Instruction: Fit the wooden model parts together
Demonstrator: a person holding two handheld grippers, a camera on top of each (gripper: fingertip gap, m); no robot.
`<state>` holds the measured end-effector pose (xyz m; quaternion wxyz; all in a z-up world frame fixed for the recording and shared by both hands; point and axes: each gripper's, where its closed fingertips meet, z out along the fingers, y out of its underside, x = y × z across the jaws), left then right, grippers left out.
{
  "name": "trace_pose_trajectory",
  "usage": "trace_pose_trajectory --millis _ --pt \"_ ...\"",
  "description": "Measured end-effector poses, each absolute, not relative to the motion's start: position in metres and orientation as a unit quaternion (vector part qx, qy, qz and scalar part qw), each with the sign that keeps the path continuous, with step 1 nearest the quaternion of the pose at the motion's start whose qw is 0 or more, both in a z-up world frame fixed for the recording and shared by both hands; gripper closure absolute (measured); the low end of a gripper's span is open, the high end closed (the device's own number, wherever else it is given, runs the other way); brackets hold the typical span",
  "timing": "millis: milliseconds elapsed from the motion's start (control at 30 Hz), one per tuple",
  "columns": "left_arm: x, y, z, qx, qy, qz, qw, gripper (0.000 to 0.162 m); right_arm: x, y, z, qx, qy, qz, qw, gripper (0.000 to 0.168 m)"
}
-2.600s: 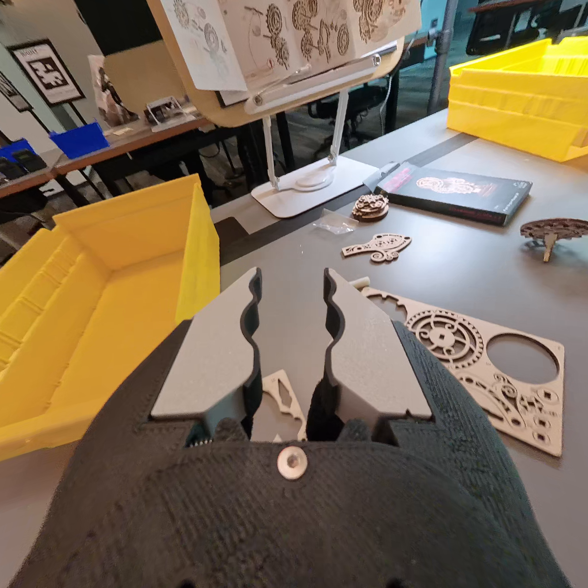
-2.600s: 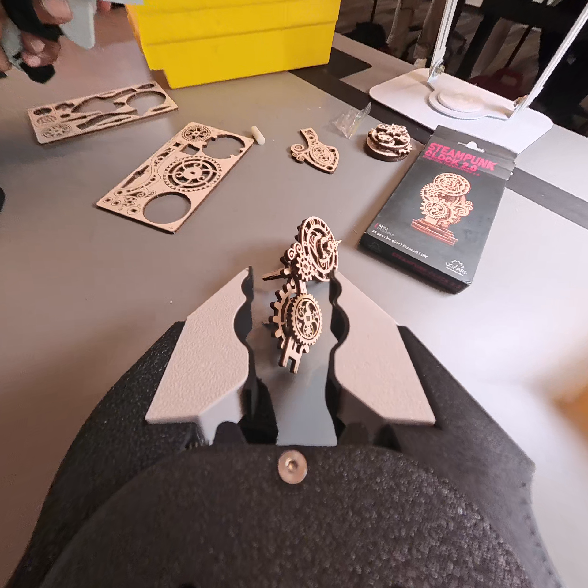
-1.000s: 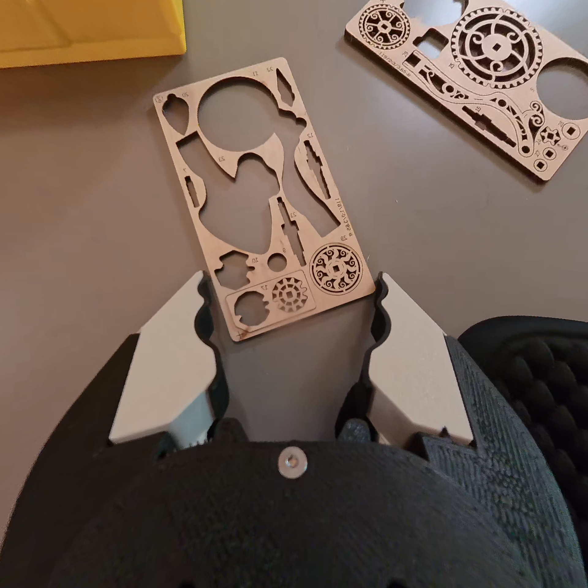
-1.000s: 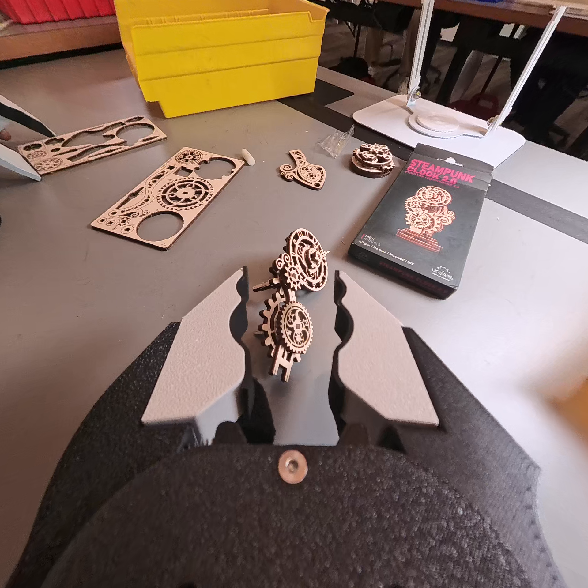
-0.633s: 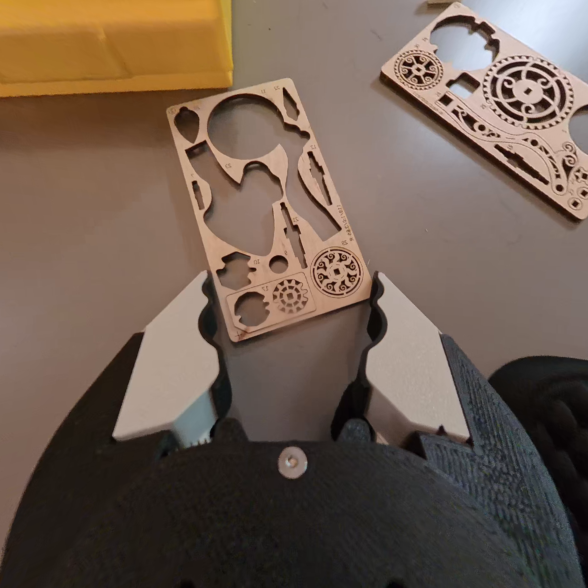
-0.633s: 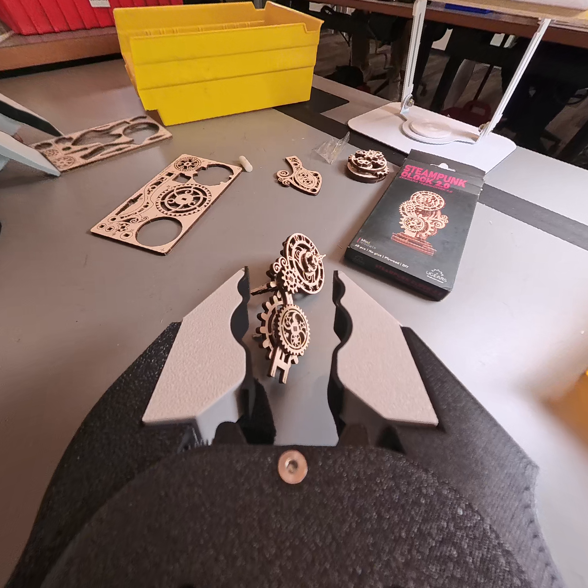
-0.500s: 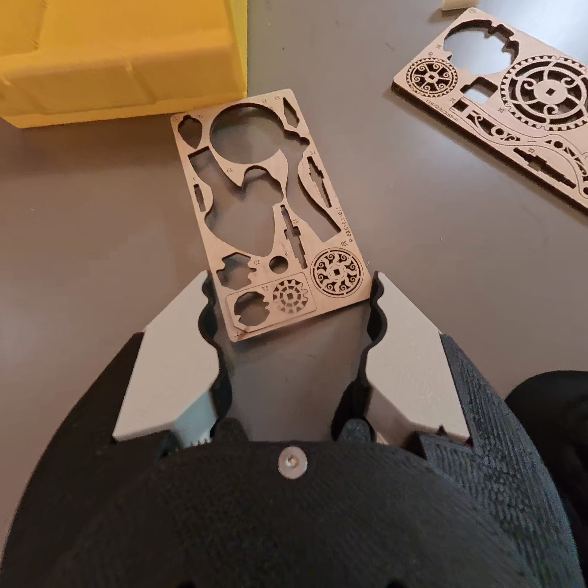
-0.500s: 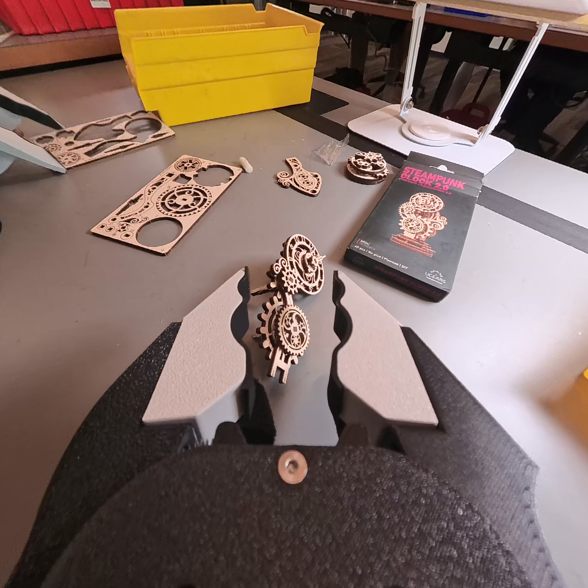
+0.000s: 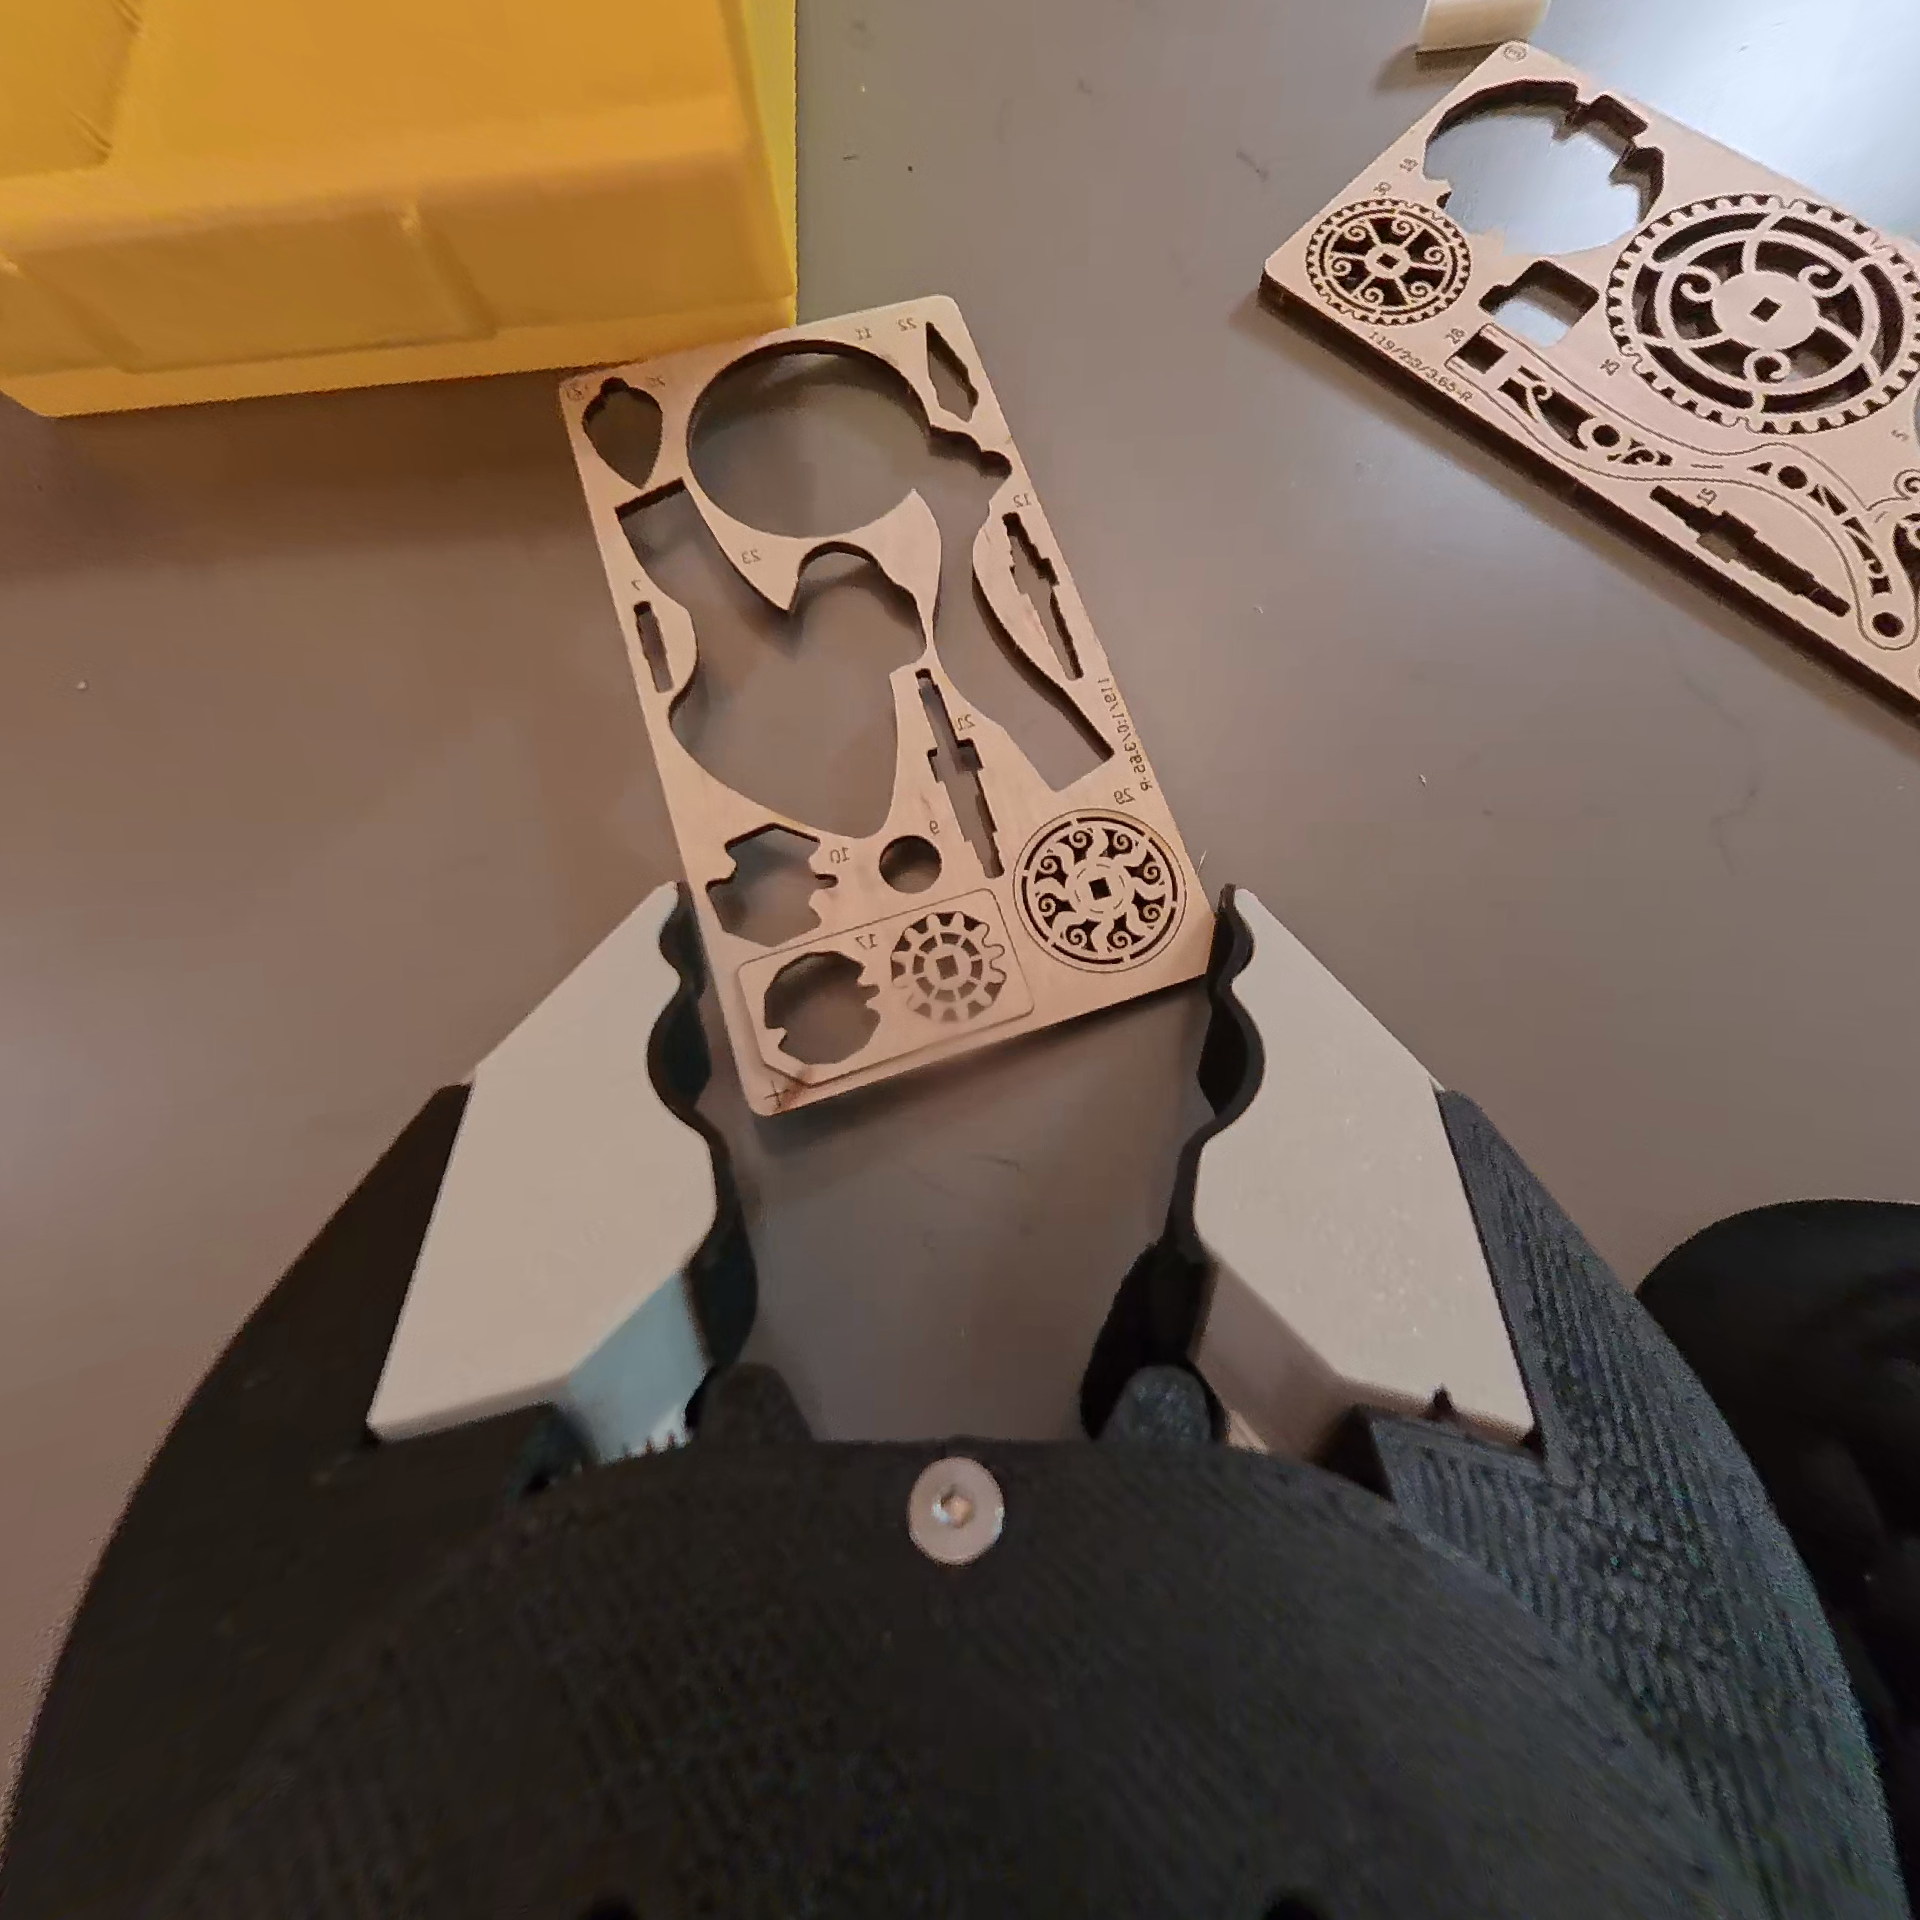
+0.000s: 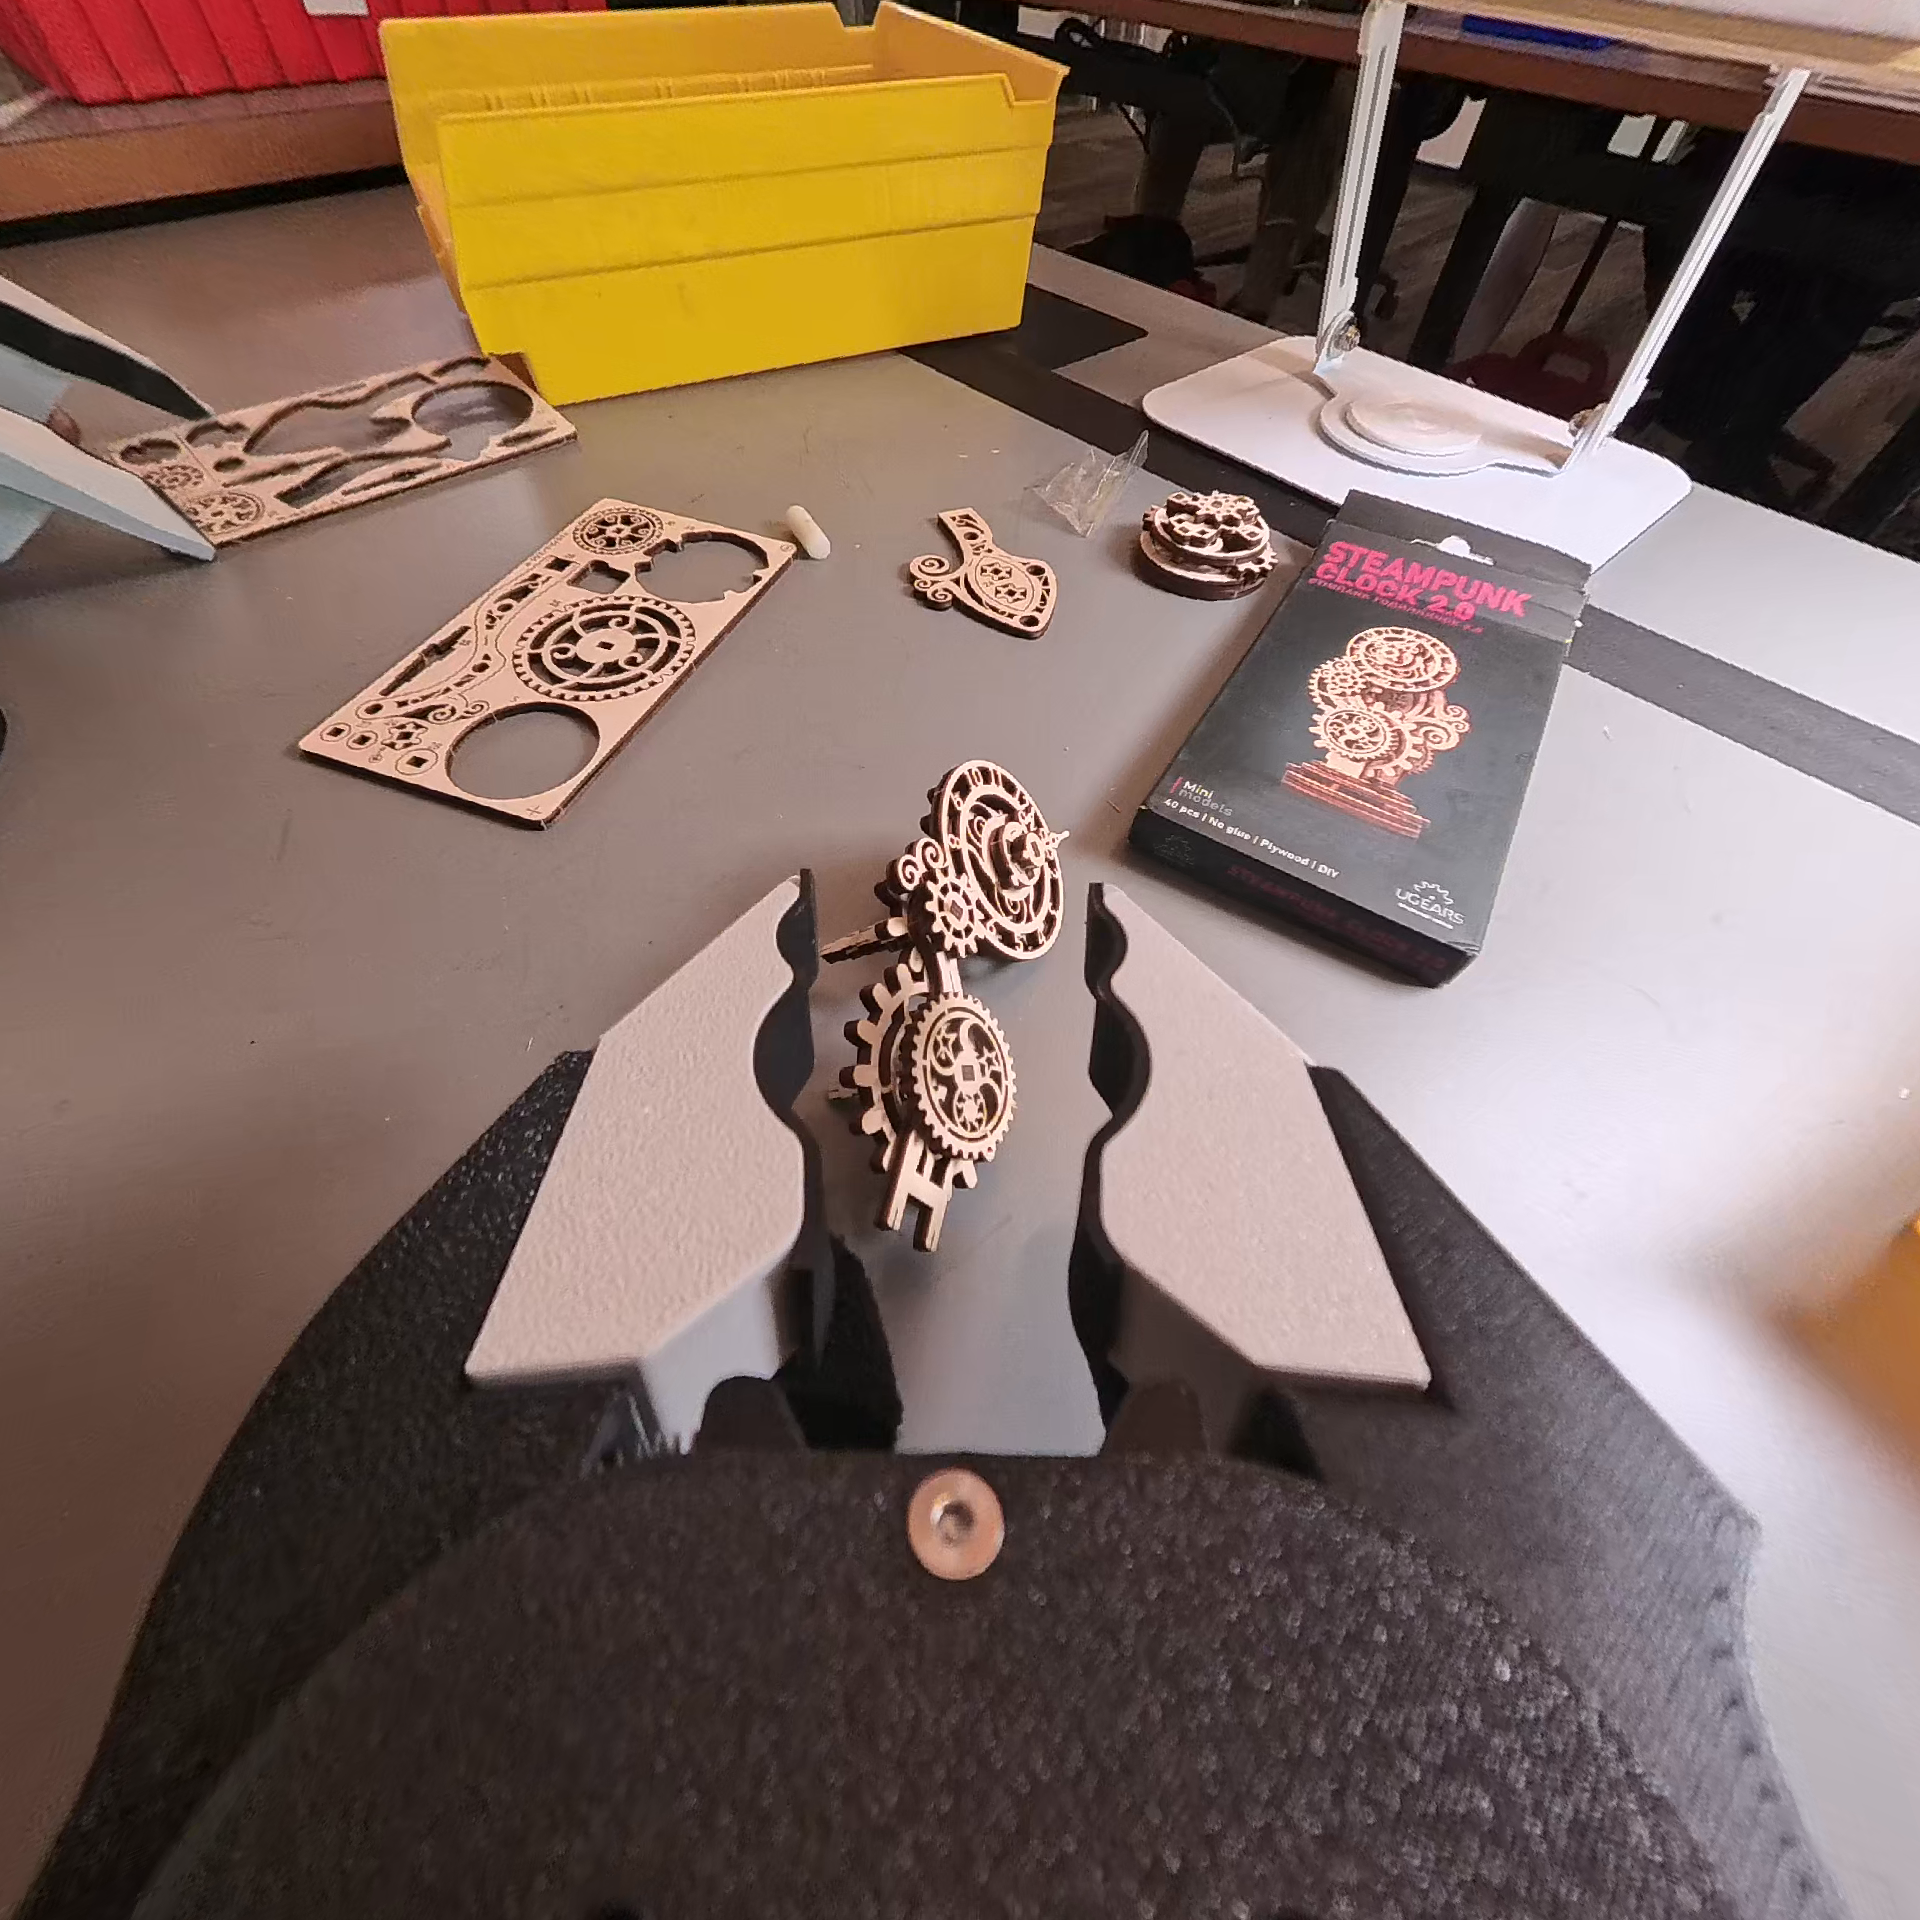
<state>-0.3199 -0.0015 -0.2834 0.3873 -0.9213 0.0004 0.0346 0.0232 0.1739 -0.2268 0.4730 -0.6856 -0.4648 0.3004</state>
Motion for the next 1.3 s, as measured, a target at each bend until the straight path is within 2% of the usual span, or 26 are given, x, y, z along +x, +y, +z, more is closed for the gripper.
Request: trace_pose_trajectory --millis 267,500,800,933,1033,1133,1300 --pt "-0.313 0.0 -0.281 -0.913 -0.017 -0.01 0.407 0.065 0.022 0.171 -0.229 -0.684 -0.473 0.302 0.466 0.116" --pt "-0.28 0.036 -0.203 -0.829 0.003 -0.079 0.554 0.075 0.019 0.167 -0.242 -0.69 -0.493 0.292 0.442 0.112" --pt "-0.139 0.107 -0.13 -0.746 0.143 -0.162 0.63 0.102 0.021 0.166 -0.246 -0.686 -0.514 0.259 0.444 0.118" --pt "-0.122 0.126 -0.134 -0.725 0.141 -0.114 0.664 0.104 0.023 0.166 -0.246 -0.681 -0.524 0.242 0.451 0.123" --pt "-0.126 0.127 -0.16 -0.732 0.145 -0.092 0.659 0.108 0.024 0.167 -0.25 -0.681 -0.531 0.232 0.448 0.129" --pt "-0.131 0.126 -0.186 -0.747 0.155 -0.09 0.641 0.109 0.024 0.167 -0.252 -0.682 -0.533 0.231 0.444 0.147" --pt "-0.125 0.13 -0.188 -0.745 0.178 -0.094 0.636 0.11 0.024 0.169 -0.251 -0.678 -0.532 0.233 0.451 0.151"
